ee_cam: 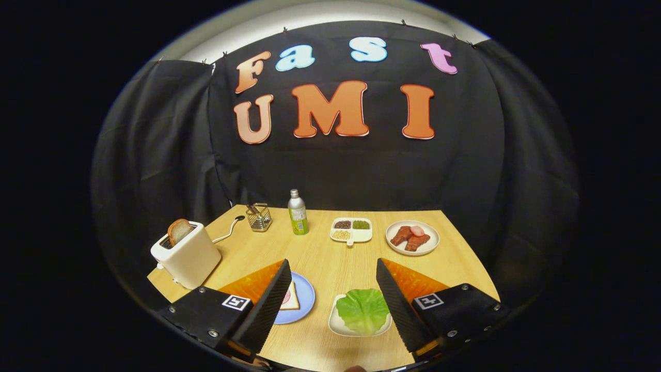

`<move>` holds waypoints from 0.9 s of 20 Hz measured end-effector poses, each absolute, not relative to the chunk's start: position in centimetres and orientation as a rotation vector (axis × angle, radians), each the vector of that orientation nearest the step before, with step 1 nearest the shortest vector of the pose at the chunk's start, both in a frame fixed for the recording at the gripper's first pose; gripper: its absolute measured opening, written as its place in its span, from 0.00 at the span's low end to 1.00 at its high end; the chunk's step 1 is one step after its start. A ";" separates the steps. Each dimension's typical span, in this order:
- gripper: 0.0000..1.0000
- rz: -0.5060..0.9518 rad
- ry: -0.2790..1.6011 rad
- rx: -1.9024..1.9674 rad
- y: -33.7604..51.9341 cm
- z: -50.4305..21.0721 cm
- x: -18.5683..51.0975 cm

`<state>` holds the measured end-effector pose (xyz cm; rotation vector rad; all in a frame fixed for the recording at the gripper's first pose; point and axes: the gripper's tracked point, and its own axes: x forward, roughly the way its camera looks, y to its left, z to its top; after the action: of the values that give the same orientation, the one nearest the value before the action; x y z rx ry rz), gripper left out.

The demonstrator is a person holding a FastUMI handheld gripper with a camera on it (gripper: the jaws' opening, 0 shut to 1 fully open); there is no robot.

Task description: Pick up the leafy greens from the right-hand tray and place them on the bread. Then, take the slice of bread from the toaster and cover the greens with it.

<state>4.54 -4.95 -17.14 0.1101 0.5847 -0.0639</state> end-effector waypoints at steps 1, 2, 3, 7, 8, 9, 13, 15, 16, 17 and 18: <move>0.99 -0.061 0.614 0.121 -5.0 -17.9 4.7; 0.99 -0.057 0.649 0.133 -5.1 -18.8 4.8; 0.99 -0.055 0.680 0.146 -5.1 -19.6 4.9; 0.99 -0.079 0.783 0.131 -6.3 -23.4 5.8; 0.99 -0.095 0.818 0.117 -6.9 -24.6 5.9; 0.99 -0.101 0.847 0.106 -7.1 -25.7 5.8; 0.99 -0.098 0.968 0.117 -7.6 -29.2 5.4; 0.98 -0.099 1.017 0.123 -7.8 -30.7 5.3; 0.98 -0.097 1.048 0.122 -7.9 -31.6 5.0; 0.97 -0.096 1.075 0.123 -8.1 -32.4 4.8; 0.97 -0.095 1.100 0.126 -8.1 -33.0 4.5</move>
<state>4.50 -8.14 -33.05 0.1260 1.0995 -0.0951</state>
